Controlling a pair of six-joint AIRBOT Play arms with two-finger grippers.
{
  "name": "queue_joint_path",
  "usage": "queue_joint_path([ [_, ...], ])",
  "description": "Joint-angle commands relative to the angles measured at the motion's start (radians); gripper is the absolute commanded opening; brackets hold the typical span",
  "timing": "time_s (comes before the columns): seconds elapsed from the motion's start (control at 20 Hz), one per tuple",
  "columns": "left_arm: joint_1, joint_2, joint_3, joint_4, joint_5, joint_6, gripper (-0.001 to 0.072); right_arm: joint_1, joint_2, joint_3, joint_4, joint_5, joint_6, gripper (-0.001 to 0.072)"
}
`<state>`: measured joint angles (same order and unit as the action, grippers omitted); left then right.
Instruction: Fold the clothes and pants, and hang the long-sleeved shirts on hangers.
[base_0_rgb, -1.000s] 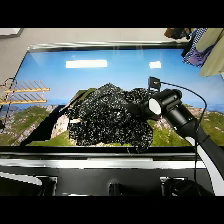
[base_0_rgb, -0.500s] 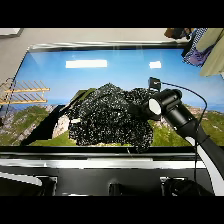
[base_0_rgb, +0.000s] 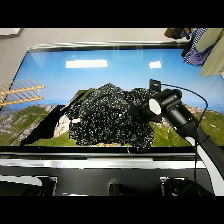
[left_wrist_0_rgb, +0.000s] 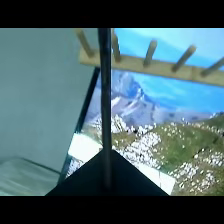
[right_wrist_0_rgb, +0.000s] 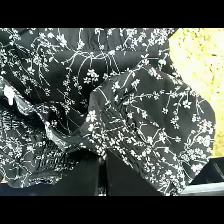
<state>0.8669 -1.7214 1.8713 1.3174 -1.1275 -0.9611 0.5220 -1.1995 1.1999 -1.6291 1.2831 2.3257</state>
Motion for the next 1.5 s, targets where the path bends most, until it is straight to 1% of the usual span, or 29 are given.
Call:
queue_joint_path([
  [0.0, -0.017, 0.098, 0.044, -0.020, 0.079, -0.038, 0.0017, 0.001, 0.000, 0.000, 0.001, 0.010, 0.000, 0.0020],
  [0.15, -0.048, 0.191, 0.043, -0.068, 0.115, -0.024, 0.0018, 0.001, 0.000, 0.000, -0.002, 0.025, -0.010, 0.0020],
  [0.2, -0.063, 0.219, 0.043, -0.122, 0.097, 0.018, 0.0017, 0.001, 0.000, 0.000, -0.009, 0.033, -0.011, 0.0020],
  [0.3, -0.103, 0.284, 0.018, -0.253, -0.013, 0.195, 0.0015, 0.001, 0.000, 0.000, -0.026, 0.035, -0.023, 0.0020],
  [0.35, -0.127, 0.327, -0.026, -0.304, -0.058, 0.268, 0.0014, 0.001, 0.000, 0.000, -0.034, 0.036, -0.027, 0.0020],
  [0.4, -0.151, 0.379, -0.087, -0.341, -0.080, 0.320, 0.0013, 0.001, 0.000, 0.000, -0.039, 0.035, -0.033, 0.0020],
  [0.55, -0.236, 0.552, -0.324, -0.376, -0.095, 0.405, 0.0014, 0.001, 0.000, 0.000, -0.060, 0.035, -0.037, 0.0020],
  [0.65, -0.307, 0.664, -0.494, -0.376, -0.139, 0.456, 0.0015, 0.001, 0.000, 0.000, -0.070, 0.026, -0.037, 0.0020],
  [0.75, -0.397, 0.769, -0.656, -0.377, -0.186, 0.468, 0.0016, 0.001, 0.000, 0.000, -0.084, 0.024, -0.036, 0.0020],
  [0.85, -0.511, 0.874, -0.808, -0.377, -0.189, 0.468, 0.0016, 0.001, 0.000, 0.000, -0.101, 0.024, -0.035, 0.0020],
  [1.05, -0.715, 1.033, -1.009, -0.429, -0.201, 0.468, 0.0016, 0.001, 0.000, 0.000, -0.149, 0.024, -0.028, 0.0019],
  [1.25, -0.857, 1.120, -1.084, -0.458, -0.277, 0.463, 0.0016, 0.001, 0.000, 0.000, -0.201, 0.024, 0.025, 0.0019],
  [1.45, -0.887, 1.132, -1.088, -0.511, -0.323, 0.460, 0.0016, 0.001, -0.001, -0.001, -0.249, 0.024, 0.076, 0.0019],
])
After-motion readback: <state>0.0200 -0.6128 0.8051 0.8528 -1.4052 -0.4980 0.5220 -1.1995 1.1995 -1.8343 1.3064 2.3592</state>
